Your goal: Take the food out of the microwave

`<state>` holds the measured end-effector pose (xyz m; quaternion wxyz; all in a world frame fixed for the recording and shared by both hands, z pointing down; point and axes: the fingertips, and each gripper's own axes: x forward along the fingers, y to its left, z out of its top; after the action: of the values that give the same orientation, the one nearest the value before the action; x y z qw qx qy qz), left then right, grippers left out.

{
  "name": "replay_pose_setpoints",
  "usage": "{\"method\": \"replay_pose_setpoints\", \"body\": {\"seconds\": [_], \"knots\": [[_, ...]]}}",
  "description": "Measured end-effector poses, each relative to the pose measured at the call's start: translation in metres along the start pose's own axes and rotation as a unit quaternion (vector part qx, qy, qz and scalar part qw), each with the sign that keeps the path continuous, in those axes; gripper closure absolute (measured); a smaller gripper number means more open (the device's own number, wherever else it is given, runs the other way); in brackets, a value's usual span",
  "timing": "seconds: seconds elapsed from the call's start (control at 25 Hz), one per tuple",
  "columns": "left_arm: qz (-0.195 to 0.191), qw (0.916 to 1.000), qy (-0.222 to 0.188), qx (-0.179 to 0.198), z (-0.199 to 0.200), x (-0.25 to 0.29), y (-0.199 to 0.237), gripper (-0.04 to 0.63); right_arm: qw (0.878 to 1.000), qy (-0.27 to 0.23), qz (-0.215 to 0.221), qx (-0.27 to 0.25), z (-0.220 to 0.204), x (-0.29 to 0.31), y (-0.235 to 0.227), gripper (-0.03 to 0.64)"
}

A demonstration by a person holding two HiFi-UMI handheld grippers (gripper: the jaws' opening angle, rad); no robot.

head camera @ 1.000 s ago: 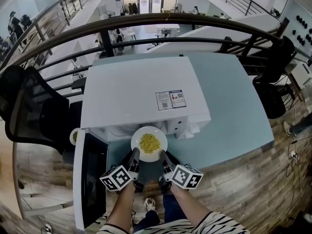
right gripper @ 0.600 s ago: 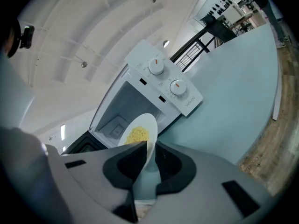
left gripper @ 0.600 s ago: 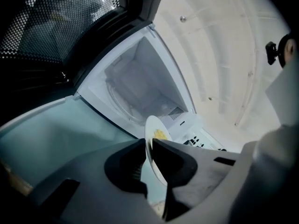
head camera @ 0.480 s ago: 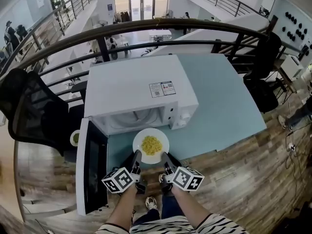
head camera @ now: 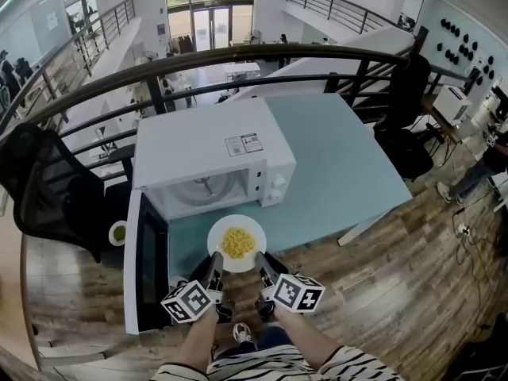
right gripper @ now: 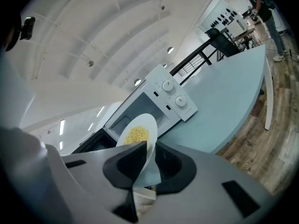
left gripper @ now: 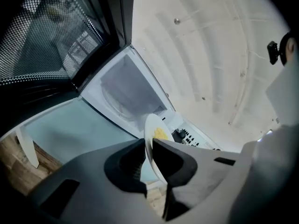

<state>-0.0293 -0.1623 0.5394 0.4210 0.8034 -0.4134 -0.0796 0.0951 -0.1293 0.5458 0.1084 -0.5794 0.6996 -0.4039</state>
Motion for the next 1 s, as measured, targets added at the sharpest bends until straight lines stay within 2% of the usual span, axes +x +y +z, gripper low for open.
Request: {"method": "replay_pose_setpoints", "body": {"seconds": [0.24,1.0], "knots": [[0.005,0.9997,-0.023,-0.001,-0.003,-0.021,-0.013,0.535,1.0,0.012,0.02,-0.02,0.0,-0.018,0.012,0.548],[0.073,0.9938,-0.077,-0.035,-0.076,-0.12,-0.052,0.535,0.992,0.095,0.07,-0.051,-0.042,-0.108,0.019,0.548]]}}
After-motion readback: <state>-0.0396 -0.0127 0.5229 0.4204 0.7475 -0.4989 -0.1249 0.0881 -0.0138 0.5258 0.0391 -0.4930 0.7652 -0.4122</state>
